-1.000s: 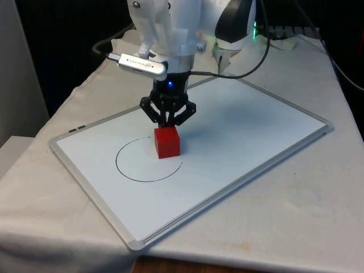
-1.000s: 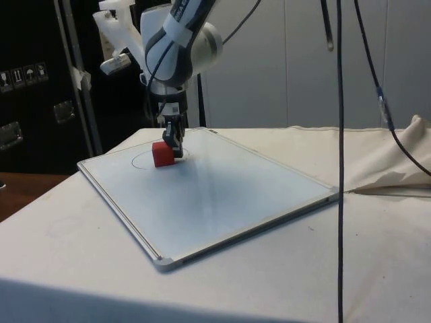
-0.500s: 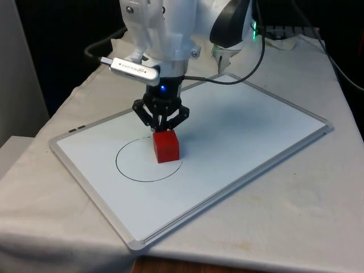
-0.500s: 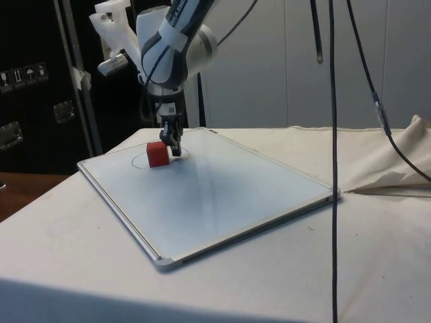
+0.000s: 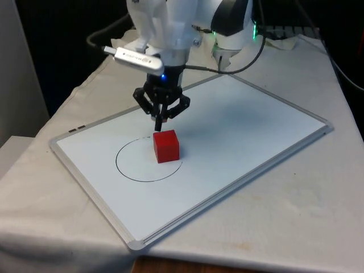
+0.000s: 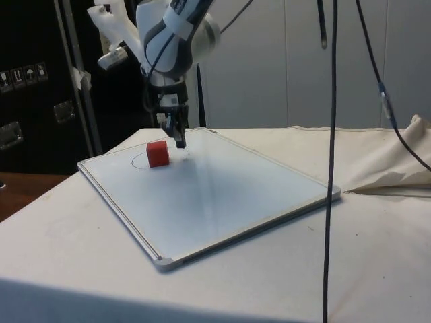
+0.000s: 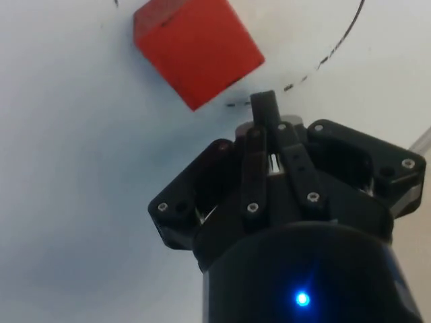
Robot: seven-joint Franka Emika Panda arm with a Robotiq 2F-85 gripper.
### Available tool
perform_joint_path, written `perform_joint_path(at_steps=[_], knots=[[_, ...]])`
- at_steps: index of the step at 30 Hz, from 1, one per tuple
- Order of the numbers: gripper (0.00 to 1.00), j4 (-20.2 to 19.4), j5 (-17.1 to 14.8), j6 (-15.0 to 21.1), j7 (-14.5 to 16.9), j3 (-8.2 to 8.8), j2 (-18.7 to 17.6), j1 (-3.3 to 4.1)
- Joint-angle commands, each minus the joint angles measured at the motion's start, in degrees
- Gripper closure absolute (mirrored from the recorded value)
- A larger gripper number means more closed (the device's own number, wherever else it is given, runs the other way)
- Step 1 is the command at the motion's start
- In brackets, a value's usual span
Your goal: Push the cube into the marked area.
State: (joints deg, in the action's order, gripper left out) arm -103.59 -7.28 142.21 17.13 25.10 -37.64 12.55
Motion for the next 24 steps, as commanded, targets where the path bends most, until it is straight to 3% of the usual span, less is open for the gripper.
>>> perform_joint_path(at_steps=[1,5,6,7,12,15,16,17,24], knots=[[1.00,-1.20,0.80,-0.17,-0.97,0.63,1.38,1.09],[1.00,-2.86,3.09,-1.15,-3.27,-0.11,4.41,1.60],[1.00,-2.75,2.86,-0.86,-2.86,-0.63,4.18,0.97],[1.00,-3.04,3.55,-1.49,-3.78,-0.29,4.98,1.78],[1.00,-3.15,6.42,-3.72,-7.05,-1.38,7.62,2.64],[1.00,-3.09,7.79,-4.76,-8.71,-2.23,8.65,2.81],[1.00,-2.92,7.62,-4.58,-8.37,-2.75,8.54,2.18],[1.00,-3.09,8.14,-5.04,-9.17,-2.52,9.00,2.86],[1.00,-2.92,10.14,-6.99,-12.55,-4.93,11.06,3.21]])
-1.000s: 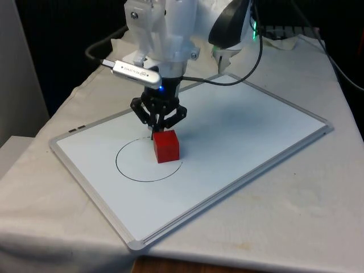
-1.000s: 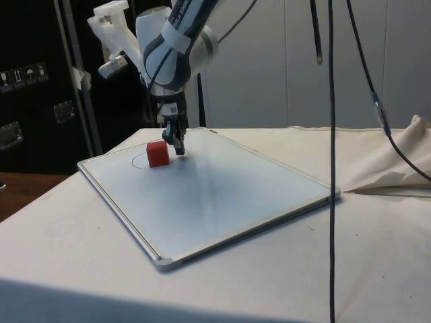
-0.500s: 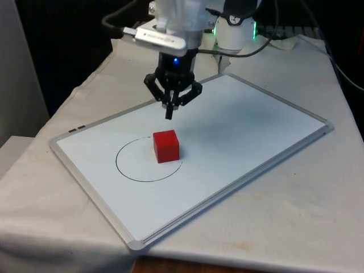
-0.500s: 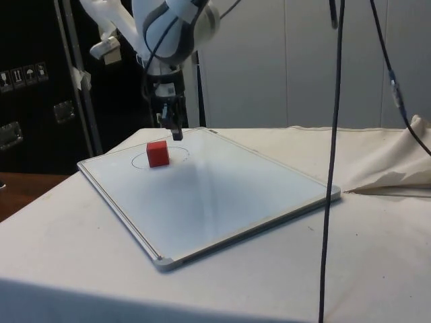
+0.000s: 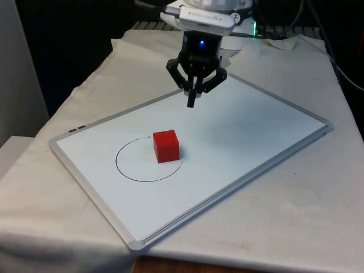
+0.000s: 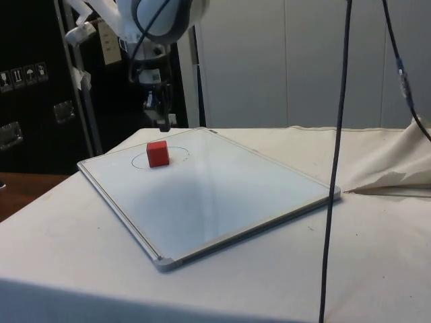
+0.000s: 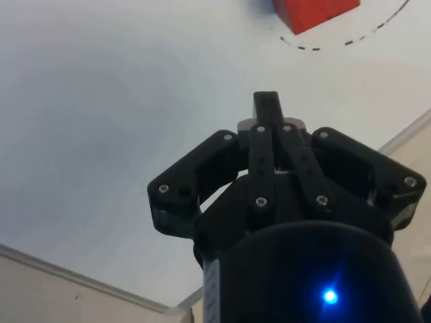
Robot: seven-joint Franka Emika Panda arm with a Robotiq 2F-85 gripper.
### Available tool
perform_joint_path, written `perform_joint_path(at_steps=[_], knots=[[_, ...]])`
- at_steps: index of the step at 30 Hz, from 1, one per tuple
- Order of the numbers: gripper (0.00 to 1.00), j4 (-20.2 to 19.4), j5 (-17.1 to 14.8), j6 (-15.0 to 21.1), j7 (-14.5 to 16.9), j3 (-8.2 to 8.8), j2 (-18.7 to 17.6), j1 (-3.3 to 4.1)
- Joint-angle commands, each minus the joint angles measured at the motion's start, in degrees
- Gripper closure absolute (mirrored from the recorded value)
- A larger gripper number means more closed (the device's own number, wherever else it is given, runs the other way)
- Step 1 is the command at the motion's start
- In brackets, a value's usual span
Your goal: Push the cube into the marked area.
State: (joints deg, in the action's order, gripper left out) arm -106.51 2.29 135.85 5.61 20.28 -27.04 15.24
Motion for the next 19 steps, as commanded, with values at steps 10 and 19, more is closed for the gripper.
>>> perform_joint_path(at_steps=[10,19], knots=[[1.00,0.29,-0.17,-1.15,-2.12,-3.09,1.32,0.06],[1.00,0.69,-1.60,-0.74,-1.03,-3.61,1.09,-0.23]])
